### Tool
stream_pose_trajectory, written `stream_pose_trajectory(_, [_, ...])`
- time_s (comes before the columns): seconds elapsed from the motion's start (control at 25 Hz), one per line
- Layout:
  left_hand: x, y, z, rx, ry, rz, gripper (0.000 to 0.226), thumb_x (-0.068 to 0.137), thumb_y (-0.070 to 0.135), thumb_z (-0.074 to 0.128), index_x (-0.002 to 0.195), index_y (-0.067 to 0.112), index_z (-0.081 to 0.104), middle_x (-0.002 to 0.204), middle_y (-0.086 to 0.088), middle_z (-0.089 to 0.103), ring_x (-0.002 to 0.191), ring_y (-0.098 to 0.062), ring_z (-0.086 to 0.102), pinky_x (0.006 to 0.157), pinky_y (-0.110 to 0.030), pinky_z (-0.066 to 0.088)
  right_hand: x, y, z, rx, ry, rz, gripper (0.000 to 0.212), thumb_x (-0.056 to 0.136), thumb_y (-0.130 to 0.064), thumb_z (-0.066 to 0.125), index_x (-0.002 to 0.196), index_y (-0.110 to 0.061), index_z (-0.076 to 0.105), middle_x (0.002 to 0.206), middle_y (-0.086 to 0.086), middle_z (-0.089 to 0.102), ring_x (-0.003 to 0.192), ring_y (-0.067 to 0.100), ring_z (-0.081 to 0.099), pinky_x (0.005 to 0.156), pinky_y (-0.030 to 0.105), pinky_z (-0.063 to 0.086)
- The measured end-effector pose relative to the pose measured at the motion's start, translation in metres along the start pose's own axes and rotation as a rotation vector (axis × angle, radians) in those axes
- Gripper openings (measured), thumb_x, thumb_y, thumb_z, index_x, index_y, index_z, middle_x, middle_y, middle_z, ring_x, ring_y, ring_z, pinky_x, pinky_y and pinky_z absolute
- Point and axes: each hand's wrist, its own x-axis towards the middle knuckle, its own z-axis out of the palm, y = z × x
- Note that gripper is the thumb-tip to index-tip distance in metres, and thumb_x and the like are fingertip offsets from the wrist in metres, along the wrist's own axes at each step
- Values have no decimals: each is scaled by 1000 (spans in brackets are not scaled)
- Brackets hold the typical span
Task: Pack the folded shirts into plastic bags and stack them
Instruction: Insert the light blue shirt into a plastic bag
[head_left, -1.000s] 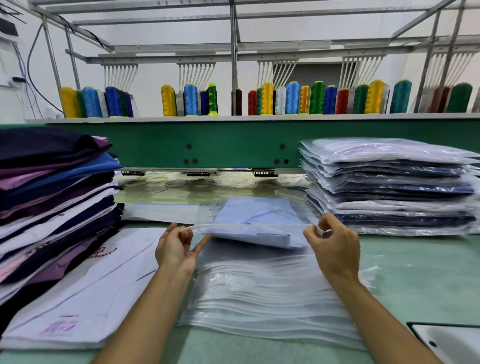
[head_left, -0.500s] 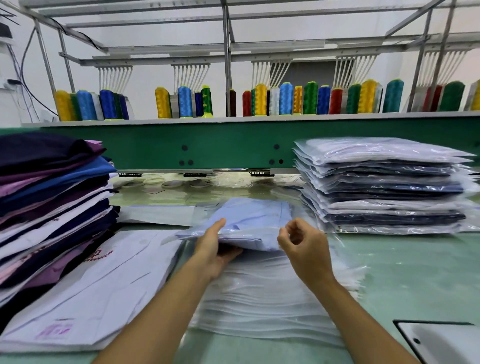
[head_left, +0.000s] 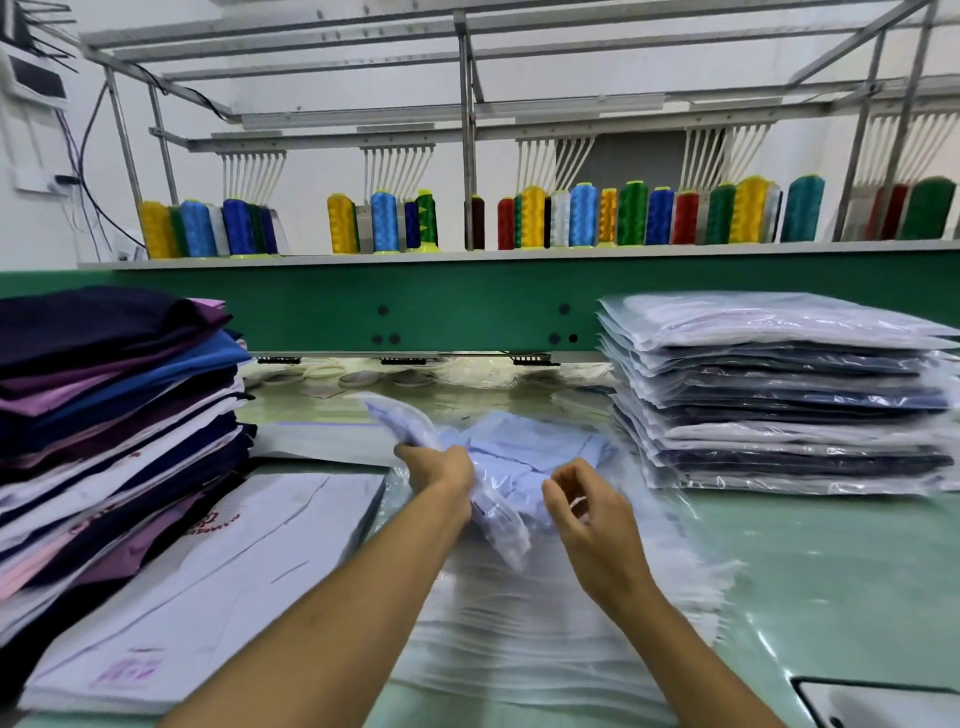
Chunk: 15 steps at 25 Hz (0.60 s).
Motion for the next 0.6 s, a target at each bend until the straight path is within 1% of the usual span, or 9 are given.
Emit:
stream_pose_trajectory(0.08, [3,18,1,-39,-38,62,46,92,3,50,135,16,42,130,-17,60,110,-39,61,97,-45,51,4,4,-2,-23,84,68,16,96,-24,62,81,-27,57,76,-7,62,71,13,57,65,32,48])
stream_pose_trajectory(0.16, [7,39,0,-54,-128,122,44,90,2,48,131,17,48,124,-13,64,106,-35,63,95,-46,54,10,8,-5,-31,166,133,15,96,-21,61,82,-26,59,82,-6,61,77,16,58,69,37,49])
stream_pose_trajectory(0.24, [9,62,-3,-59,-229,194,44,88,-3,49,128,16,52,117,-11,67,97,-29,65,84,-40,57,23,12,-8,-47,261,195,14,95,-20,60,82,-26,60,87,-5,61,83,19,58,73,40,51])
stream_pose_trajectory(0.32, [7,84,-7,-61,-312,241,45,86,-5,50,123,18,54,106,-8,69,85,-23,66,66,-31,55,40,17,-11,-37,302,288,10,91,-18,62,83,-24,60,92,0,62,89,24,60,78,44,52])
stream_pose_trajectory(0.4, [3,100,-11,-66,-374,250,43,84,-7,51,119,17,56,95,-7,69,73,-20,65,54,-27,52,57,25,-12,-18,228,435,5,88,-20,66,89,-19,61,101,7,63,97,29,61,84,45,53])
stream_pose_trajectory(0.44, [0,107,-13,-91,-416,240,40,83,-8,50,115,14,58,89,-8,68,66,-19,65,50,-28,53,65,29,-11,-43,166,500,12,88,-25,67,95,-17,63,107,9,63,102,31,61,88,46,53])
stream_pose_trajectory(0.52, [-3,121,-16,-172,-537,210,35,85,-11,49,110,9,61,82,-10,67,59,-19,65,53,-34,58,77,37,-12,-78,75,570,33,90,-42,67,110,-16,64,118,11,63,110,30,60,96,46,50])
stream_pose_trajectory(0.56, [-3,128,-16,-200,-593,208,33,86,-12,49,110,7,61,83,-12,66,62,-21,65,62,-41,62,82,37,-13,-46,45,594,38,90,-49,66,113,-18,64,121,10,63,109,29,60,93,45,50])
stream_pose_trajectory(0.6, [-3,135,-17,-206,-632,224,30,87,-11,50,110,5,61,84,-13,65,67,-26,63,75,-48,60,86,35,-15,37,19,628,41,90,-54,65,112,-19,63,123,8,63,106,25,60,87,42,50])
